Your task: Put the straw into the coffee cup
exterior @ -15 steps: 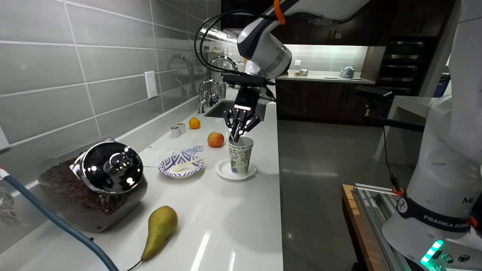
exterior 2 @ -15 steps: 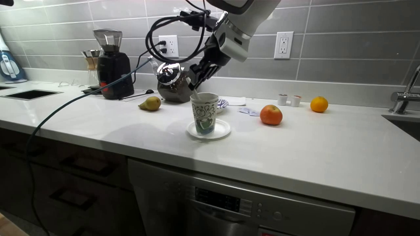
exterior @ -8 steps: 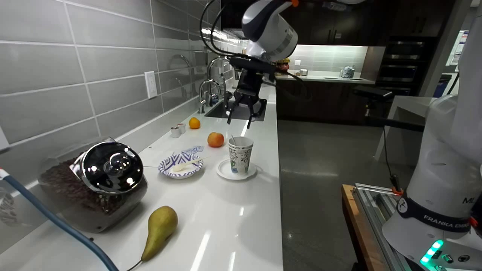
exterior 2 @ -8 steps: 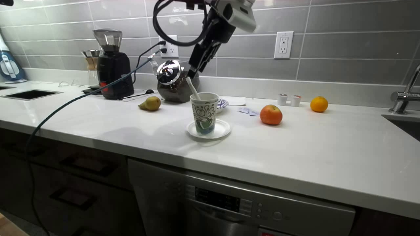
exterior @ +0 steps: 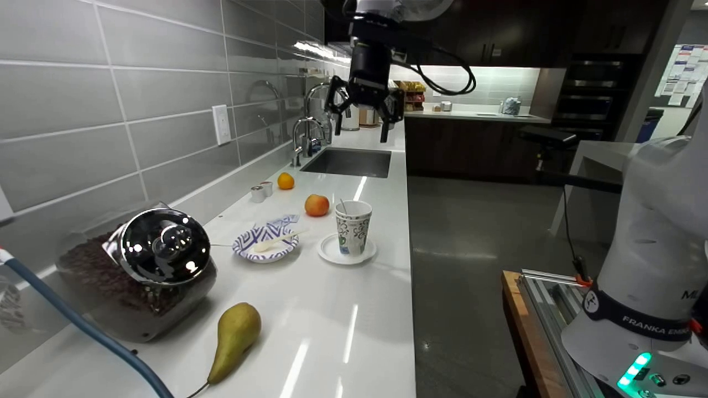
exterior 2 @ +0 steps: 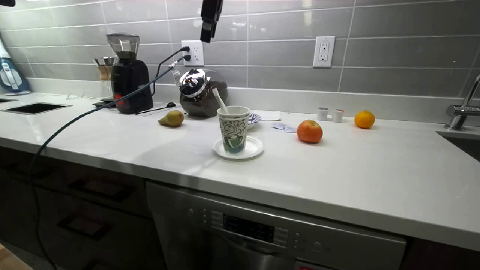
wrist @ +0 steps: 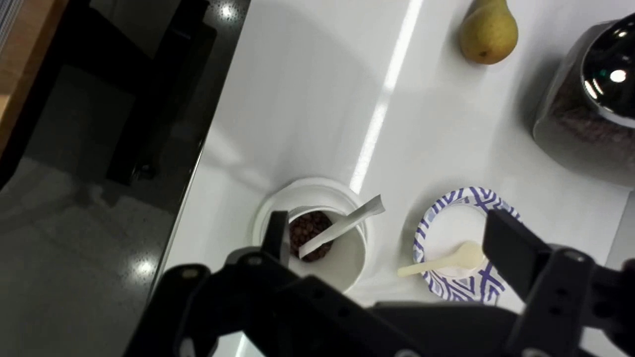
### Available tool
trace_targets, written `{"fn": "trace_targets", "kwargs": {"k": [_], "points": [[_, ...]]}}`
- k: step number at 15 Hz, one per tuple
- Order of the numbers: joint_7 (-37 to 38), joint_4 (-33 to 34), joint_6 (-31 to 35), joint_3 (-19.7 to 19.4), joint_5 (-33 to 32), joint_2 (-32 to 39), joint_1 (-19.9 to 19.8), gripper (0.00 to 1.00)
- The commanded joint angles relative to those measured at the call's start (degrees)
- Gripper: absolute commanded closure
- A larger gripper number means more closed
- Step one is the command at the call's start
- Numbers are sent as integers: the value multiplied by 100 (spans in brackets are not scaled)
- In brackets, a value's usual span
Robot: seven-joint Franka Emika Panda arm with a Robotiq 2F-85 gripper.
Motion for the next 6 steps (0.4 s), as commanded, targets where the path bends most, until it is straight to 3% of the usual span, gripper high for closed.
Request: {"fn": "trace_targets", "kwargs": {"k": [1,2,3,6], "points": [[127,113,-124,416,-869,-311,179,0],[58,190,-136,525,-1051,-343,231,0],[65,127,-52,380,-680,-215,153,0],[66,141,-52,549,-904,-318,241,0]]}}
